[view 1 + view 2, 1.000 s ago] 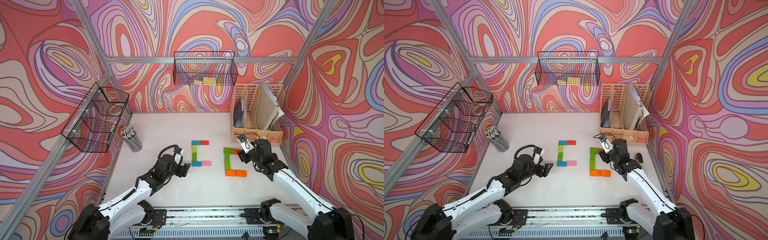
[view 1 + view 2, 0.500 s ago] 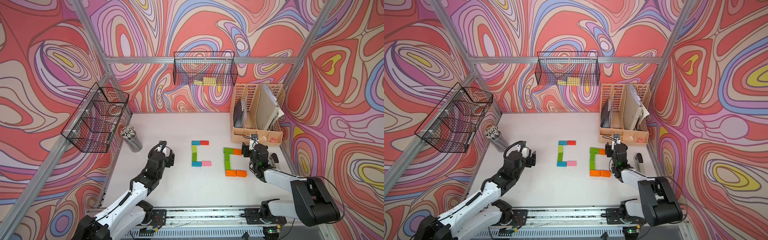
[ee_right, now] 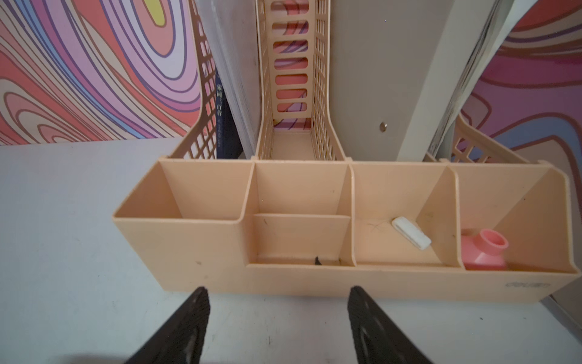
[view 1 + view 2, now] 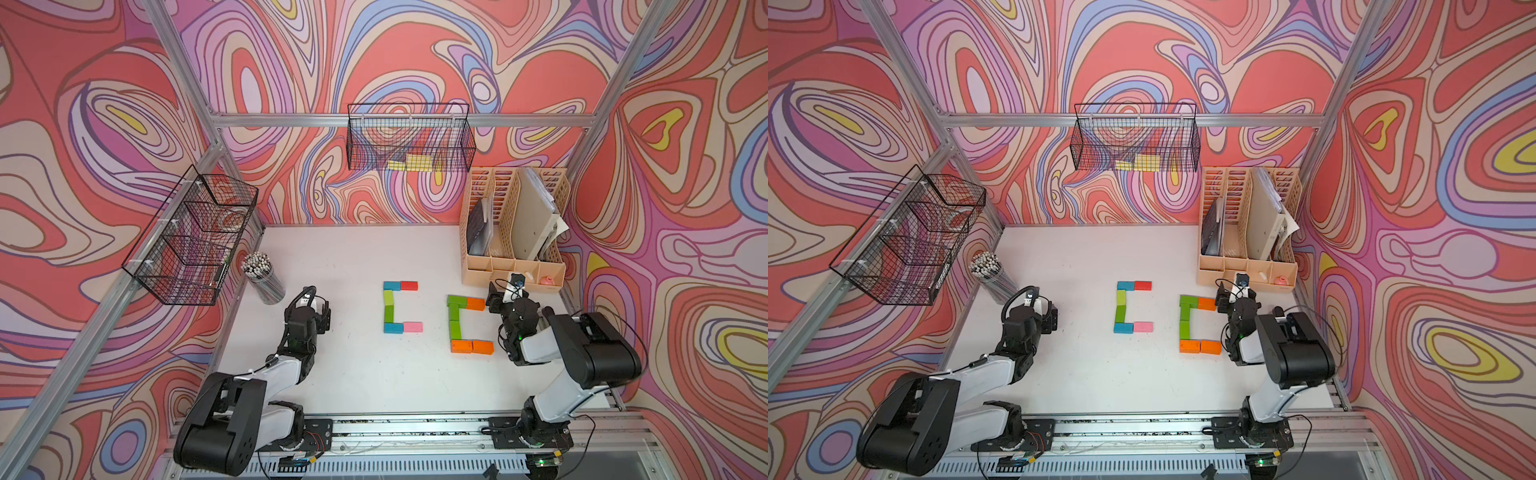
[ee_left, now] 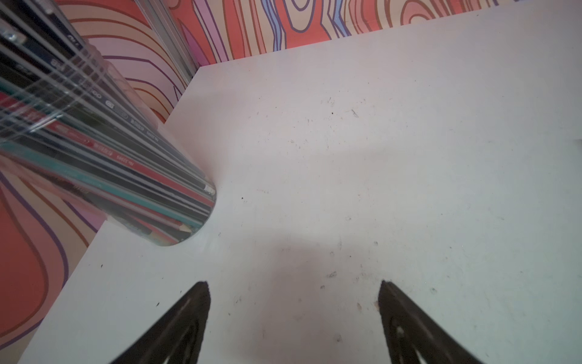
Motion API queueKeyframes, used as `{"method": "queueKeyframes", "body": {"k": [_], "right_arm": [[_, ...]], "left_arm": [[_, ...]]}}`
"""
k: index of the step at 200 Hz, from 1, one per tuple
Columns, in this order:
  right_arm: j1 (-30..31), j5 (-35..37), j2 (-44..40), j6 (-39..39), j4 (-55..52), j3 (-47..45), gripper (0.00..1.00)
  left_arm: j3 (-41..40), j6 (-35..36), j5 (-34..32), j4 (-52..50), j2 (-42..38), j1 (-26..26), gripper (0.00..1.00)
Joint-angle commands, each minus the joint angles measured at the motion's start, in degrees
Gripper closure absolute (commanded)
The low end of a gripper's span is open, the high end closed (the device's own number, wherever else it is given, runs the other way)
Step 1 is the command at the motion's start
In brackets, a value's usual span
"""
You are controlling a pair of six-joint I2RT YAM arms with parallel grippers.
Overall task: Assemble the letter c with building blocks
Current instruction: Reset both arms
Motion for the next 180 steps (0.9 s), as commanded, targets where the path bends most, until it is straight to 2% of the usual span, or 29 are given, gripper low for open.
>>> {"method": "queueKeyframes", "body": {"k": [1,16,48,53,56,60,80,85,89,180], "right_arm": [[-0.4,-0.4,0.3,0.9,7.6,-0.6,0.25],[-0.4,-0.8,-0.2,0.6,5.3,0.1,0.24],[-0.4,-0.9,-0.4,0.3,0.6,2.5,0.18],[-0.4,-1.0,-0.7,0.4,-1.6,3.4,0.16],[-0.4,-1.0,-0.8,0.3,-2.7,3.9,0.05],[-0.4,-1.2,-0.8,0.3,-4.2,4.8,0.02],[-0.4,-2.5,-0.9,-0.4,-10.3,8.1,0.02],[-0.4,-3.3,-0.9,-0.7,-11.6,8.8,0.02],[-0.4,-4.0,-0.9,-0.8,-12.6,9.3,0.02],[-0.5,-4.4,-0.8,-0.8,-13.3,9.7,0.01]], "left_arm": [[1.3,-1.7,7.6,14.3,5.9,3.7,0.14],[1.0,-2.3,7.8,22.2,12.2,4.8,0.15],[4.2,-2.7,7.4,17.6,14.7,4.9,0.13],[5.2,-3.0,6.7,15.1,14.3,4.9,0.13],[5.9,-3.2,6.4,13.5,14.1,4.9,0.13],[6.7,-3.2,6.2,11.7,14.1,4.9,0.13],[7.9,-3.2,5.8,10.5,14.6,5.1,0.10],[8.0,-3.3,5.8,10.5,14.6,5.0,0.02],[7.9,-3.3,5.8,10.4,14.6,5.0,0.01],[7.6,-3.1,6.4,11.1,14.5,5.0,0.01]]}}
